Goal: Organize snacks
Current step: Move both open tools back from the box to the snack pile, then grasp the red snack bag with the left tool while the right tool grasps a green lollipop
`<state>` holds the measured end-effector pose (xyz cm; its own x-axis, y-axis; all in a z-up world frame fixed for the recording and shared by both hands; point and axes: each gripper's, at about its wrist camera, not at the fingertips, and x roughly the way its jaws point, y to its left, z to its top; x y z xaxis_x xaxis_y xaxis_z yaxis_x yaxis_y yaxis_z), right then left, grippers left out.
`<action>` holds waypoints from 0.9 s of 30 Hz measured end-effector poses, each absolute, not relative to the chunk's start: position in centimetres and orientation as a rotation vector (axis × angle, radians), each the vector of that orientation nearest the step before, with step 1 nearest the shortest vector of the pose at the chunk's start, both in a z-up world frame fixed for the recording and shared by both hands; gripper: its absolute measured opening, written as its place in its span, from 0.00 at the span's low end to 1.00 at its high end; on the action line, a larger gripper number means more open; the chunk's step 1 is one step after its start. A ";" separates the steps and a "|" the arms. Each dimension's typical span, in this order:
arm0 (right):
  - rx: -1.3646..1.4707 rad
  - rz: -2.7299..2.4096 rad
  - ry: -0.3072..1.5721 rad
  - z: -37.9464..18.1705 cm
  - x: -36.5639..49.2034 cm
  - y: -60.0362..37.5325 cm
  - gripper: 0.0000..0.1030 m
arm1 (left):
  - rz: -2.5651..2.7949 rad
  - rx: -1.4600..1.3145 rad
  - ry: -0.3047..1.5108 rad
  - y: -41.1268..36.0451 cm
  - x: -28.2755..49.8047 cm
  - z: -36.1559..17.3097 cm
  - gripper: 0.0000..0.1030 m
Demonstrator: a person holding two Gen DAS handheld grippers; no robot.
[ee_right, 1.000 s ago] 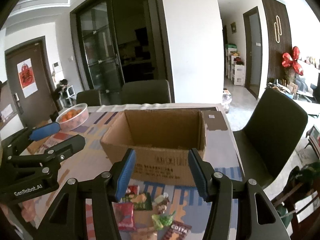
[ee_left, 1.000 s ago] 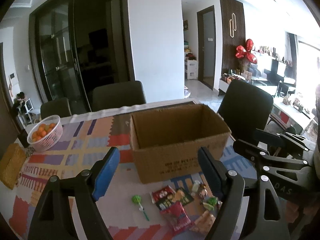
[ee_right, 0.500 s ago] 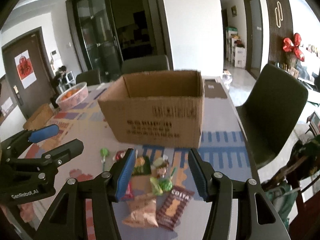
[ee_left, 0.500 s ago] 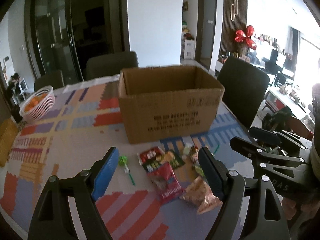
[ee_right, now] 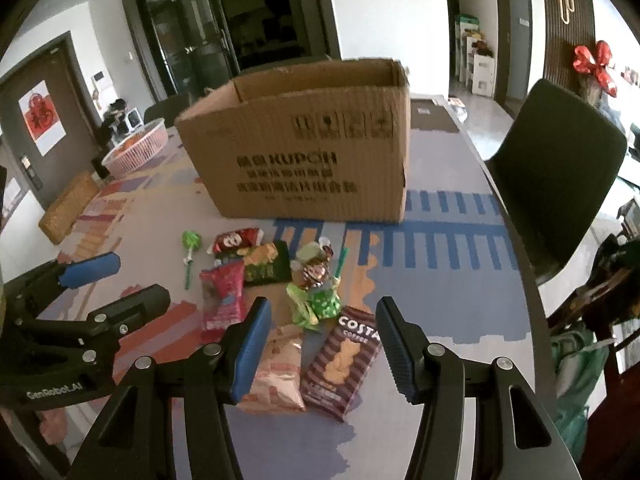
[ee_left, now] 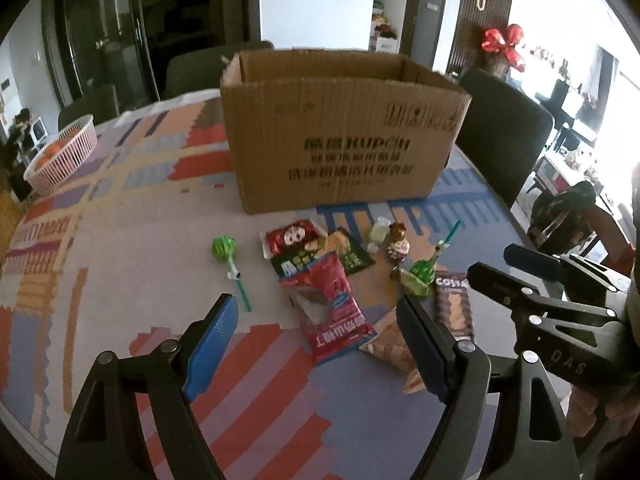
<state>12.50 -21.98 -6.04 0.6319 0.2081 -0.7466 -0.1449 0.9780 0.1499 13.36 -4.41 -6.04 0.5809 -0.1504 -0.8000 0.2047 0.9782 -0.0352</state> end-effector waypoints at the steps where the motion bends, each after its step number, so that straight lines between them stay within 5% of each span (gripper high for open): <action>1: 0.078 0.198 0.868 -6.3 12.7 -22.1 0.54 | -0.207 0.064 0.933 -4.5 13.5 -6.3 0.79; 27: 0.107 0.230 1.027 -12.0 17.4 -21.5 0.35 | -0.182 0.020 1.089 -4.8 18.0 -12.2 0.76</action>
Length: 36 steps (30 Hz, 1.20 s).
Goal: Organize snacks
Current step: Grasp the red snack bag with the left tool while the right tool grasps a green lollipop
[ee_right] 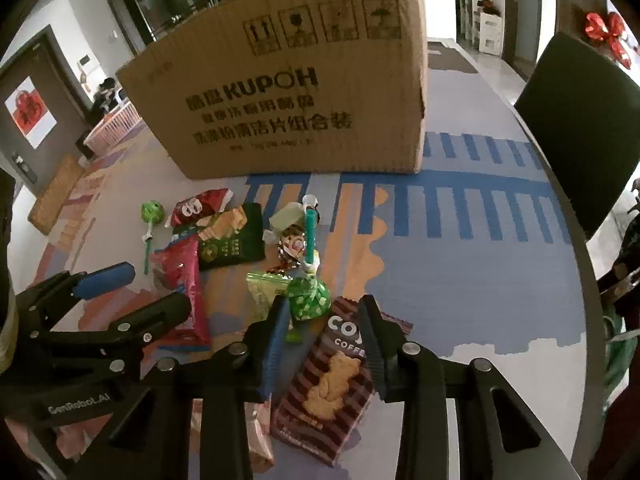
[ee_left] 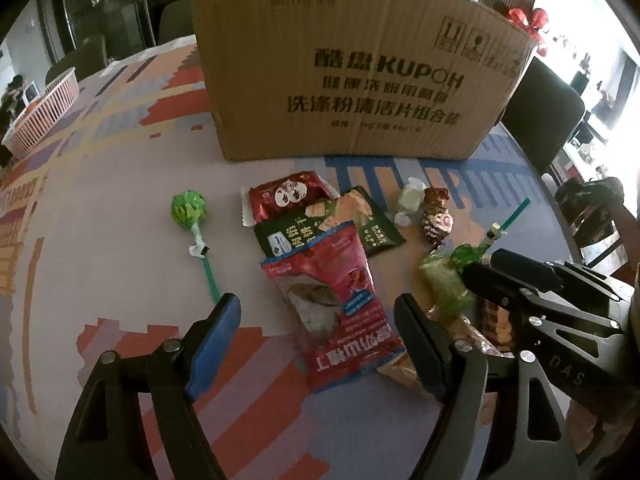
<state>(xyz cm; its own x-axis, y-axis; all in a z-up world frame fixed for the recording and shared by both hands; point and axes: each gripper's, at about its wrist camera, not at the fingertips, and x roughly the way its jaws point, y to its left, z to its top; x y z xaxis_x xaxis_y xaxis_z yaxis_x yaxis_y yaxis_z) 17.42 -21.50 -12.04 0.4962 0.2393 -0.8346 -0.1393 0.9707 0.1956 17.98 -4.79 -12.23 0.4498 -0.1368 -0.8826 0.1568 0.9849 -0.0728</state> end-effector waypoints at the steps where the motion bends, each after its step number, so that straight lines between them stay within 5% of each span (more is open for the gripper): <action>1: 0.108 0.235 1.030 -12.2 17.5 -21.4 0.35 | -0.181 0.019 1.093 -4.8 18.1 -12.4 0.75; 6: 0.079 0.245 1.034 -12.3 17.9 -20.4 0.32 | -0.188 -0.010 1.113 -4.6 18.4 -12.9 0.72; 14: 0.049 0.264 1.047 -12.6 18.9 -19.1 0.26 | -0.234 -0.058 1.135 -4.3 18.7 -13.4 0.47; 28: 0.092 0.253 0.998 -11.1 17.4 -20.0 0.25 | -0.257 -0.028 1.077 -4.8 17.3 -11.7 0.22; 33: 0.095 0.264 0.973 -10.1 16.7 -20.3 0.25 | -0.261 -0.018 1.075 -4.7 17.2 -11.7 0.23; 36: 0.094 0.269 0.969 -9.9 16.5 -20.2 0.25 | -0.262 -0.010 1.090 -5.0 17.3 -12.1 0.37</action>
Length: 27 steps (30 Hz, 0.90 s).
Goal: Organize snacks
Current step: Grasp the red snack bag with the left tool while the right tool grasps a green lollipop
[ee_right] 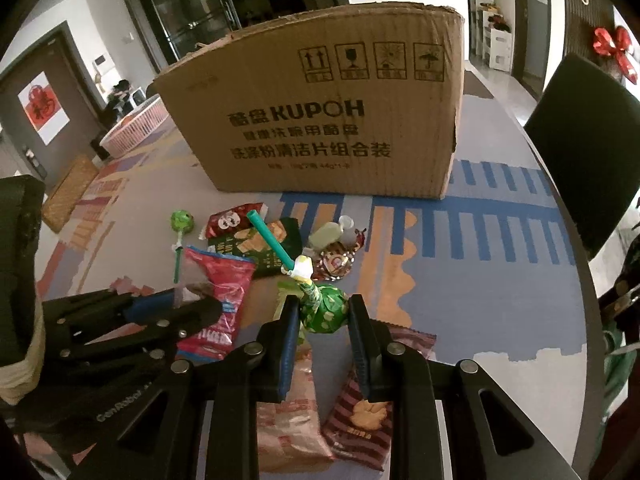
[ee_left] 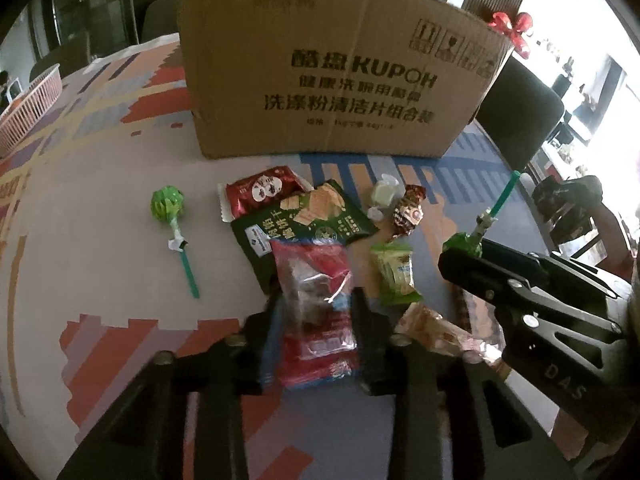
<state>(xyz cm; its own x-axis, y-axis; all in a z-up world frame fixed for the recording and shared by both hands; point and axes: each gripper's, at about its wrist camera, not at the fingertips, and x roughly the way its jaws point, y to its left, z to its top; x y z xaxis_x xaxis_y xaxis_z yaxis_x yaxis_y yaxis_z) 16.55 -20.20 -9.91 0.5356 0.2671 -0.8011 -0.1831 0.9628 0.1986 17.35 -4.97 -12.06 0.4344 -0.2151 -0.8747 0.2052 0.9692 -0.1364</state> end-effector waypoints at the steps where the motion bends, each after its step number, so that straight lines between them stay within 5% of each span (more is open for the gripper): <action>1: 0.098 0.269 0.973 -10.0 16.5 -20.2 0.25 | -0.258 -0.001 1.093 -5.1 17.4 -12.2 0.40; 5: 0.109 0.269 0.991 -10.5 16.5 -20.5 0.25 | -0.234 0.034 1.106 -5.7 17.6 -13.1 0.57; 9: 0.113 0.263 1.000 -10.8 16.4 -20.4 0.25 | -0.247 0.056 1.104 -6.2 17.5 -13.4 0.56; 11: 0.116 0.260 1.003 -10.9 16.4 -20.5 0.25 | -0.263 0.049 1.099 -6.3 17.5 -13.6 0.41; 27: 0.126 0.278 0.930 -8.2 15.4 -20.3 0.25 | -0.293 -0.001 0.944 -4.7 15.7 -7.2 0.39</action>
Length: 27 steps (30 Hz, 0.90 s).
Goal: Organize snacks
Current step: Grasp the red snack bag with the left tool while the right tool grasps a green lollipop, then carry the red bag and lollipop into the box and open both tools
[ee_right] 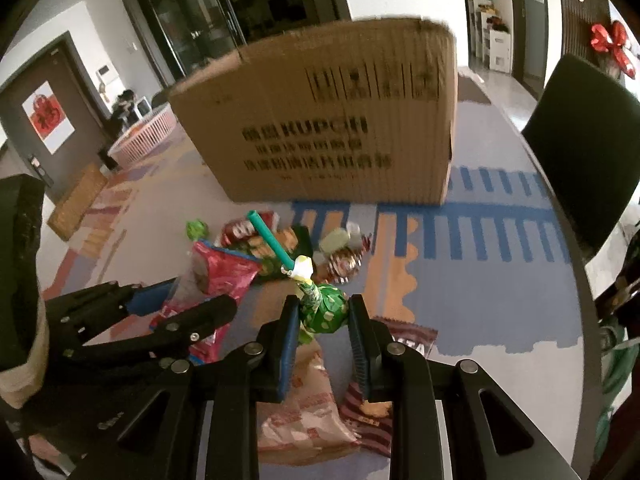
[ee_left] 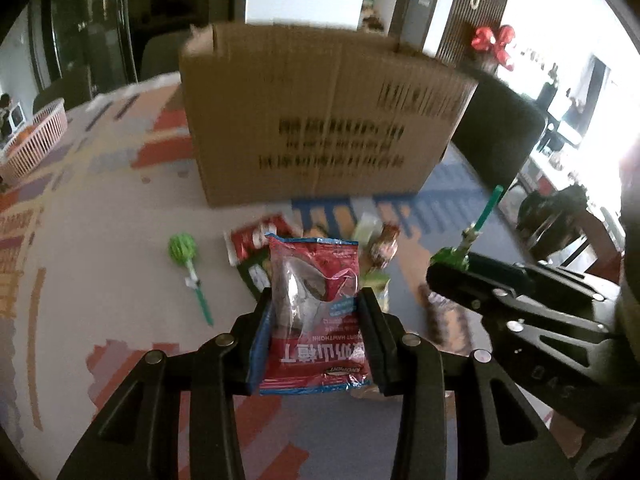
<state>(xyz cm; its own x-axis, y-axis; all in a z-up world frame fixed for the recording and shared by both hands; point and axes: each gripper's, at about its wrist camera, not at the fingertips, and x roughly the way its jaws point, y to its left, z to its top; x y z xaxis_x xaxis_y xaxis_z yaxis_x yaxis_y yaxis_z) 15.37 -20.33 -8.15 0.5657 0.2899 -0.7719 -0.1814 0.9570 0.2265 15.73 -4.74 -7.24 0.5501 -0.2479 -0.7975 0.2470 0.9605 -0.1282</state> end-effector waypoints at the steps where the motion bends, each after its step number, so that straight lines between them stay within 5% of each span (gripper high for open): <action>1: 0.129 0.279 0.916 -7.6 15.3 -20.4 0.25 | -0.295 -0.004 0.933 -4.7 15.8 -6.7 0.39; 27: 0.127 0.237 0.620 5.2 20.6 -20.6 0.25 | -0.320 0.070 0.625 -3.9 22.5 5.6 0.39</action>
<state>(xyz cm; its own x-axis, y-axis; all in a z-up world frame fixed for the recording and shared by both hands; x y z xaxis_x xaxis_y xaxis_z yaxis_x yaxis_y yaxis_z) 20.57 -20.62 5.18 0.7879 0.2572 -0.5596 -0.1812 0.9652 0.1886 22.51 -3.89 5.58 0.7636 -0.2734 -0.5850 0.3150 0.9485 -0.0320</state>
